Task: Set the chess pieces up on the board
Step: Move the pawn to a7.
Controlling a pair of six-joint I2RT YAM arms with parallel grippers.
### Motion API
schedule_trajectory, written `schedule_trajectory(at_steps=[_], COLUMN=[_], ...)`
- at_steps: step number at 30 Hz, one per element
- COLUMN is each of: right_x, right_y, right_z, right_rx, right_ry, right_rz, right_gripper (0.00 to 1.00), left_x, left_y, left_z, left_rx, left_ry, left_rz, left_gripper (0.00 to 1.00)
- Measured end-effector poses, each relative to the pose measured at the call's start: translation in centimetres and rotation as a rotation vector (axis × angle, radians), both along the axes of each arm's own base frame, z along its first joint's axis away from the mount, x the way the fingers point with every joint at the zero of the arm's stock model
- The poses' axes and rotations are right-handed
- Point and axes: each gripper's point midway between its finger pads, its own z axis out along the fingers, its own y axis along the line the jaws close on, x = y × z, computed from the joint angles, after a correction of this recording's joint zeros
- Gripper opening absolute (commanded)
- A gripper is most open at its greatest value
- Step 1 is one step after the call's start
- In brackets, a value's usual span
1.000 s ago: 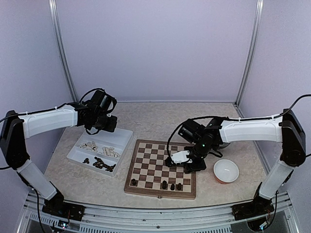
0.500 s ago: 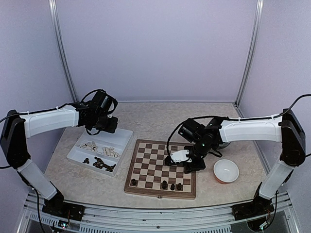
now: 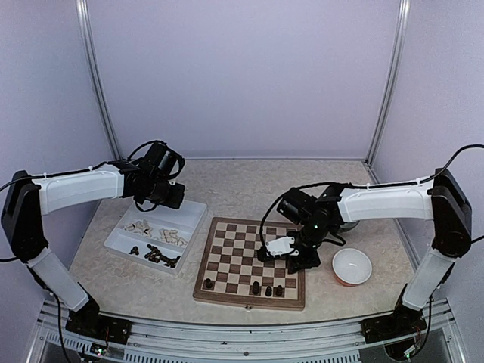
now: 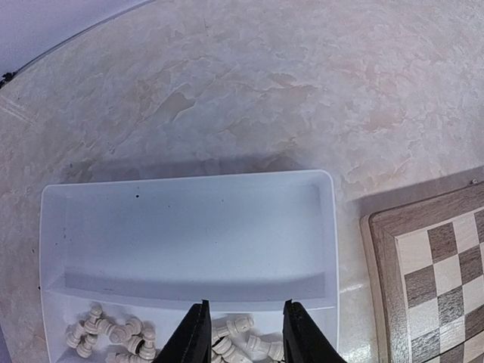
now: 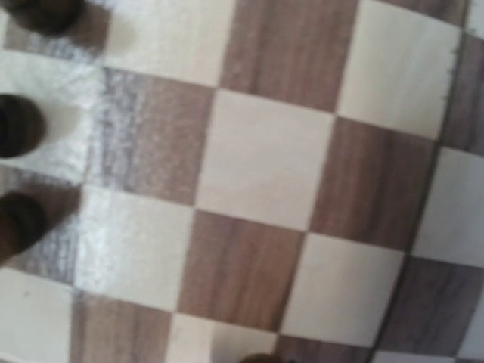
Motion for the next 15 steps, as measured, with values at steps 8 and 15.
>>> schedule_trajectory(at_steps=[8,15], right_x=[-1.4,-2.3], right_y=[-0.1,0.1], right_z=[-0.2,-0.2], right_rx=[0.002,0.015], right_ry=[0.071,0.107], right_rz=[0.011,0.025], right_gripper=[0.22,0.22], left_x=[-0.1,-0.3], left_y=[-0.1,0.0], left_z=[-0.2,-0.7], left_rx=[-0.001,0.009], left_ry=[0.008,0.025], left_rz=[-0.005,-0.006], left_gripper=[0.34,0.34])
